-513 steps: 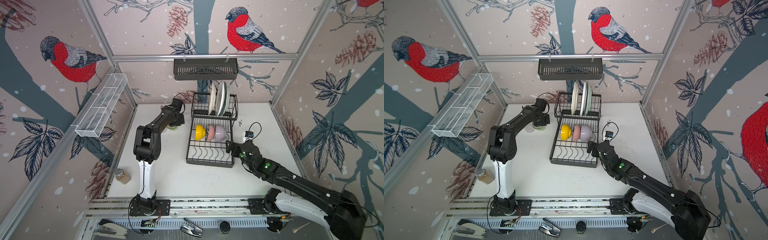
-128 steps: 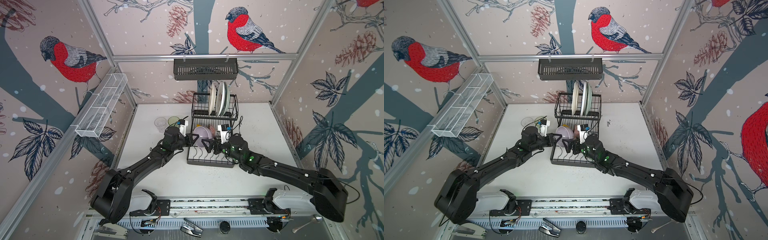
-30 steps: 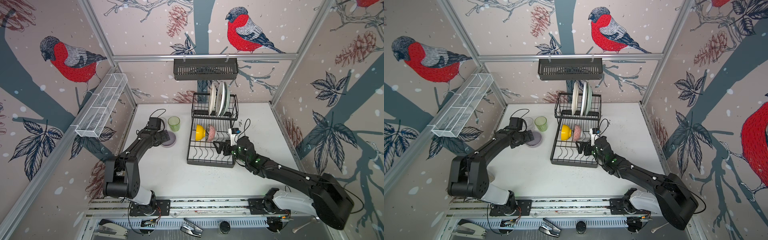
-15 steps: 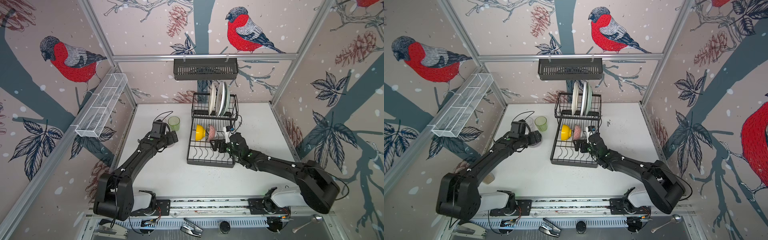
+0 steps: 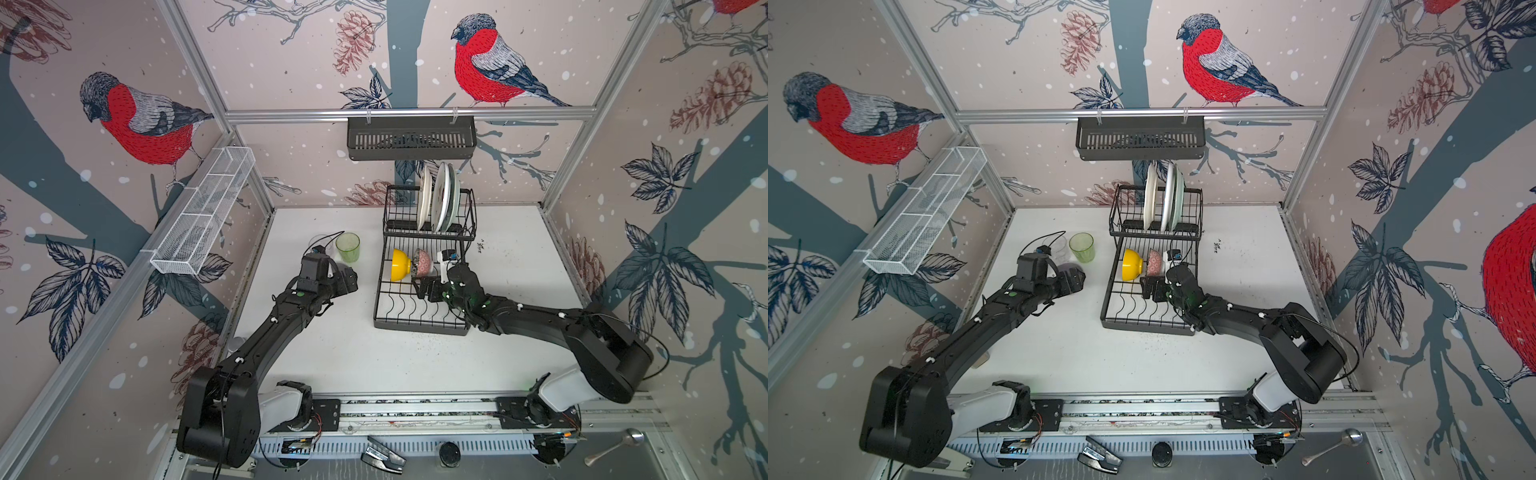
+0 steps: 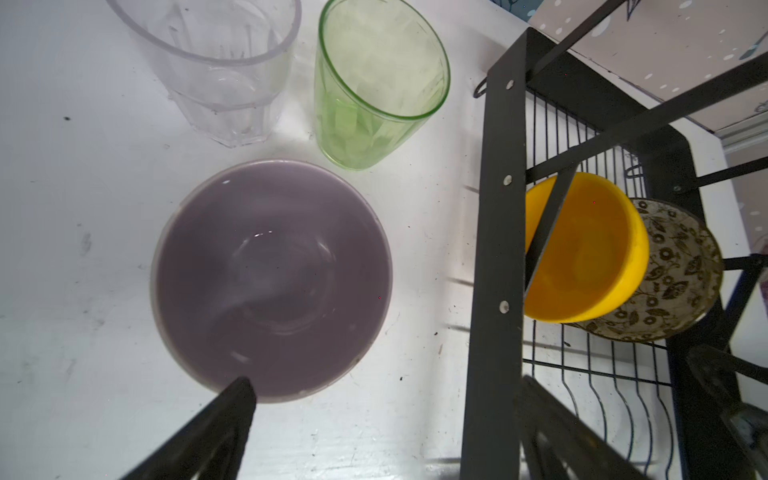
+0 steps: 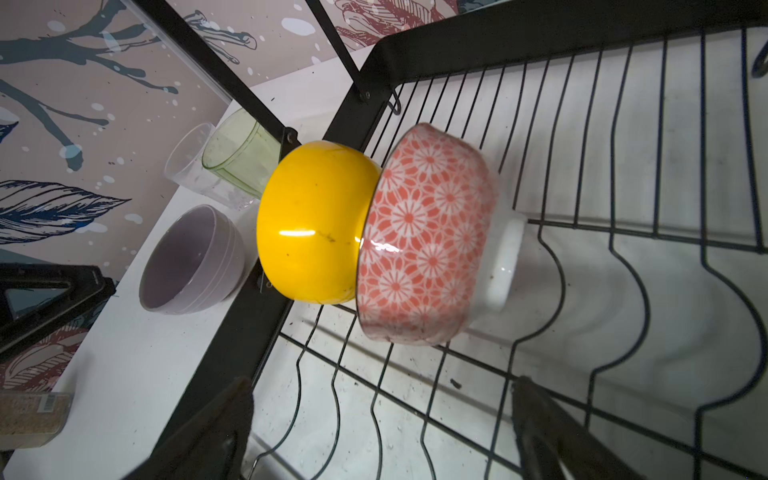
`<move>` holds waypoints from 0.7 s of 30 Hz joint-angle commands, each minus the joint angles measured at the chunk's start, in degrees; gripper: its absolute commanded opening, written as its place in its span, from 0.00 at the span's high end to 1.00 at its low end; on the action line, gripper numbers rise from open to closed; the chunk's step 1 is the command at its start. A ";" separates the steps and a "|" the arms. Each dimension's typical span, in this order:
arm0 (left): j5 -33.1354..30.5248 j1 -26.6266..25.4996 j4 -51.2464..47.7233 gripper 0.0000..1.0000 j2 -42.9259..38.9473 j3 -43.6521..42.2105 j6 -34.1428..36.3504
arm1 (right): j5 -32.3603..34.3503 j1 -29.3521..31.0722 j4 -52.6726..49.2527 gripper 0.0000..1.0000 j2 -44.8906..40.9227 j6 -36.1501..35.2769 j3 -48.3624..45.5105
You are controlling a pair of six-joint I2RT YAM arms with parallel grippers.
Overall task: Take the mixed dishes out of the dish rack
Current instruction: 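Close the right gripper on the red-and-white patterned bowl rim in the rack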
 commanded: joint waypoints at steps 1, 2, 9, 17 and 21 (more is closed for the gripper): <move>1.28 -0.03 3.54 0.03 -0.33 -0.21 -0.51 | 1.42 -0.04 1.60 0.06 1.99 0.33 1.62; 1.17 -0.02 3.57 0.03 -0.37 -0.28 -0.38 | 1.55 -0.13 1.46 0.06 2.77 0.36 2.07; 2.67 0.00 5.41 0.03 -0.05 -1.34 -0.49 | 4.31 -0.49 -1.57 0.10 6.01 1.43 5.07; 3.84 -0.12 6.25 0.03 0.58 -2.15 -0.47 | 6.42 -1.01 -2.40 0.13 8.05 -0.69 6.91; 3.72 -0.12 6.26 0.03 0.31 -2.16 -0.63 | 6.62 -1.45 -2.61 0.17 9.38 -1.12 7.97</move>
